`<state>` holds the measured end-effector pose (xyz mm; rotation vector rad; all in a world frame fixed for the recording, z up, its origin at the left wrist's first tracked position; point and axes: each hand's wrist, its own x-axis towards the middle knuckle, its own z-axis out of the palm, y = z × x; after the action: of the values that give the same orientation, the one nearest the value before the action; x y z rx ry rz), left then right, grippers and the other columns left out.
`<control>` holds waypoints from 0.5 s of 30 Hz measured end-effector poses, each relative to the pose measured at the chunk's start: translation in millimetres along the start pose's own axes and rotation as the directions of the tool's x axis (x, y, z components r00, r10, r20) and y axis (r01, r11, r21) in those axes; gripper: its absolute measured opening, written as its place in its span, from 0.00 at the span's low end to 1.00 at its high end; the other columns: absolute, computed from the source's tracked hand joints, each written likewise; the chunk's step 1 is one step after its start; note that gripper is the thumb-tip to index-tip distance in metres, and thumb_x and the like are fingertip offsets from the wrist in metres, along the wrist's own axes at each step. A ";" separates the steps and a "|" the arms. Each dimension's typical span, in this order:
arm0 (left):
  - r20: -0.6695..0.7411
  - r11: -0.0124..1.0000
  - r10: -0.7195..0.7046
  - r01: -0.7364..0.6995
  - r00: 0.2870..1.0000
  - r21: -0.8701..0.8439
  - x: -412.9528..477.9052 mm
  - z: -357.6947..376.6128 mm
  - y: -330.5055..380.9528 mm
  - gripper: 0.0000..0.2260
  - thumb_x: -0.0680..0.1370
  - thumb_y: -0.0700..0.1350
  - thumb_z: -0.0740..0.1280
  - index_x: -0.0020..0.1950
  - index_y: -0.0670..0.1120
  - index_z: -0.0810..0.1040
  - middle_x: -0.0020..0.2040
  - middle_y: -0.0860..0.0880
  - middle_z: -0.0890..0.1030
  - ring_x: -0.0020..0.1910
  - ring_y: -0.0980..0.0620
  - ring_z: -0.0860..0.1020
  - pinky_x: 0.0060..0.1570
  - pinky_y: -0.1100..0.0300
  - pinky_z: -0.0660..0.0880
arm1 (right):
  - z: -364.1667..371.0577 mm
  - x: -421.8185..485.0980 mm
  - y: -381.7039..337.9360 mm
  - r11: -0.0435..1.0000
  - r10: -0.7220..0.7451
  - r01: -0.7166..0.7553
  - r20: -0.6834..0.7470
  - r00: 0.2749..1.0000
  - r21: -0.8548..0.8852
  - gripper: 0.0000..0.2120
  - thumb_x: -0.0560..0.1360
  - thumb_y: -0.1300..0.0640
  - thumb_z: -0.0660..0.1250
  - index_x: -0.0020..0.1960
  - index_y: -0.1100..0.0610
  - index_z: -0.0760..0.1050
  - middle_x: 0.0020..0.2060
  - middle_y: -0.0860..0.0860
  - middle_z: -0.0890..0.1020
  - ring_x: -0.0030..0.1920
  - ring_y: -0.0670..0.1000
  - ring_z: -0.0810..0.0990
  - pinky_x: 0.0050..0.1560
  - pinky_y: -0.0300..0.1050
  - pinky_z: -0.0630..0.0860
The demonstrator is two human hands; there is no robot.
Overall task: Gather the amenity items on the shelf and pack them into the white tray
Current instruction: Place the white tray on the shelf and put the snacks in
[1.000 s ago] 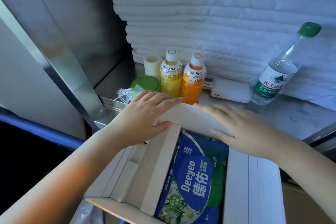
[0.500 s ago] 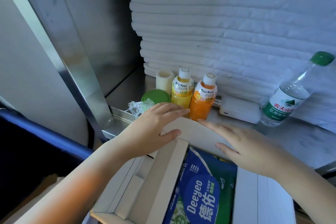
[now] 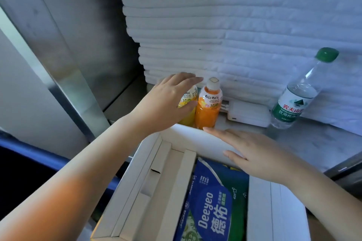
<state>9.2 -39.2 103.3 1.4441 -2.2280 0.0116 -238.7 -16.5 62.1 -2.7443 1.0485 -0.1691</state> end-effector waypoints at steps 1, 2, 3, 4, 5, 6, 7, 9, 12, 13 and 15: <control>0.008 0.999 0.010 -0.010 1.000 0.039 4.5 1.0 1.2 0.24 0.78 0.51 0.62 0.73 0.54 0.62 0.71 0.52 0.66 0.70 0.52 0.63 0.67 0.53 0.61 | 0.3 -0.1 0.1 1.000 -0.001 0.001 -0.002 1.000 0.001 0.31 0.80 0.47 0.54 0.69 0.27 0.35 0.68 0.38 0.67 0.61 0.41 0.69 0.57 0.41 0.69; 0.013 0.996 0.016 -0.017 1.000 0.084 9.4 2.0 1.8 0.24 0.78 0.52 0.62 0.74 0.53 0.61 0.72 0.52 0.65 0.71 0.51 0.62 0.68 0.52 0.60 | 0.5 0.1 0.2 1.000 -0.002 0.002 0.000 1.000 0.001 0.31 0.80 0.47 0.54 0.69 0.28 0.35 0.68 0.38 0.67 0.61 0.42 0.69 0.57 0.41 0.70; 0.017 0.991 0.023 -0.025 1.000 0.131 14.6 2.7 2.2 0.25 0.78 0.52 0.62 0.74 0.53 0.60 0.72 0.51 0.64 0.71 0.51 0.61 0.68 0.53 0.59 | 0.7 0.4 0.2 1.000 -0.003 0.003 0.002 1.000 0.003 0.31 0.80 0.47 0.54 0.70 0.28 0.36 0.68 0.38 0.67 0.61 0.42 0.69 0.57 0.42 0.70; 0.020 0.985 0.034 -0.037 0.999 0.171 19.9 3.4 2.5 0.25 0.78 0.53 0.61 0.74 0.53 0.60 0.73 0.51 0.64 0.71 0.50 0.60 0.68 0.53 0.58 | 0.5 0.5 0.1 1.000 -0.003 0.003 0.003 1.000 0.008 0.31 0.80 0.47 0.54 0.70 0.28 0.36 0.68 0.38 0.67 0.61 0.42 0.69 0.57 0.41 0.70; 0.025 0.979 0.044 -0.048 0.999 0.196 25.4 4.3 3.0 0.25 0.78 0.53 0.61 0.75 0.53 0.59 0.73 0.51 0.63 0.72 0.50 0.60 0.69 0.53 0.57 | 0.2 0.6 0.1 1.000 -0.001 0.001 0.002 1.000 0.011 0.31 0.80 0.47 0.54 0.70 0.29 0.37 0.68 0.38 0.67 0.61 0.42 0.69 0.57 0.41 0.70; 0.034 0.978 0.047 -0.053 0.998 0.200 30.7 5.4 3.4 0.25 0.78 0.54 0.60 0.75 0.54 0.58 0.73 0.50 0.63 0.72 0.49 0.60 0.69 0.53 0.57 | -0.1 0.5 -0.1 1.000 -0.001 0.001 0.002 1.000 0.014 0.30 0.80 0.47 0.54 0.71 0.29 0.37 0.68 0.39 0.67 0.62 0.42 0.69 0.57 0.41 0.70; 0.050 0.981 0.041 -0.049 0.998 0.190 35.8 7.0 3.7 0.26 0.78 0.54 0.60 0.75 0.54 0.58 0.73 0.50 0.63 0.72 0.49 0.60 0.69 0.53 0.57 | -0.3 0.3 -0.4 1.000 -0.001 0.001 0.001 1.000 0.016 0.30 0.81 0.47 0.54 0.71 0.29 0.38 0.68 0.39 0.67 0.62 0.42 0.70 0.57 0.42 0.70; 0.105 0.982 0.022 -0.041 0.994 0.186 45.6 12.1 3.6 0.26 0.78 0.56 0.59 0.75 0.55 0.57 0.73 0.51 0.64 0.72 0.49 0.61 0.69 0.51 0.57 | -0.7 -0.2 -1.0 1.000 -0.001 0.001 -0.003 1.000 0.023 0.29 0.81 0.47 0.54 0.71 0.30 0.39 0.68 0.39 0.67 0.62 0.43 0.70 0.57 0.42 0.71; 0.185 0.976 0.014 -0.054 0.983 0.211 59.1 21.5 4.4 0.25 0.78 0.59 0.58 0.74 0.56 0.59 0.70 0.52 0.68 0.69 0.49 0.65 0.68 0.50 0.58 | -1.4 0.0 0.0 1.000 -0.006 0.006 0.003 1.000 0.026 0.29 0.81 0.47 0.54 0.72 0.31 0.40 0.67 0.39 0.67 0.61 0.42 0.70 0.56 0.41 0.71; 0.194 0.977 0.015 -0.056 0.981 0.207 63.1 23.8 5.0 0.24 0.78 0.59 0.58 0.73 0.56 0.61 0.67 0.52 0.72 0.67 0.49 0.66 0.67 0.50 0.58 | -1.3 0.2 0.4 1.000 -0.008 0.008 0.001 1.000 0.028 0.29 0.81 0.47 0.54 0.72 0.31 0.40 0.67 0.39 0.68 0.60 0.43 0.70 0.55 0.41 0.70; 0.180 0.981 0.023 -0.056 0.983 0.184 70.2 26.3 6.1 0.20 0.79 0.58 0.58 0.70 0.55 0.66 0.61 0.53 0.77 0.63 0.50 0.70 0.67 0.52 0.58 | -0.7 0.5 1.3 0.999 -0.012 0.012 -0.005 1.000 0.032 0.29 0.81 0.48 0.54 0.72 0.31 0.40 0.66 0.39 0.68 0.59 0.43 0.70 0.53 0.41 0.70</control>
<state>-29.1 -103.6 109.5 1.5526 -2.4564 0.1140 -239.3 -17.9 62.6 -2.7235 1.0221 -0.1923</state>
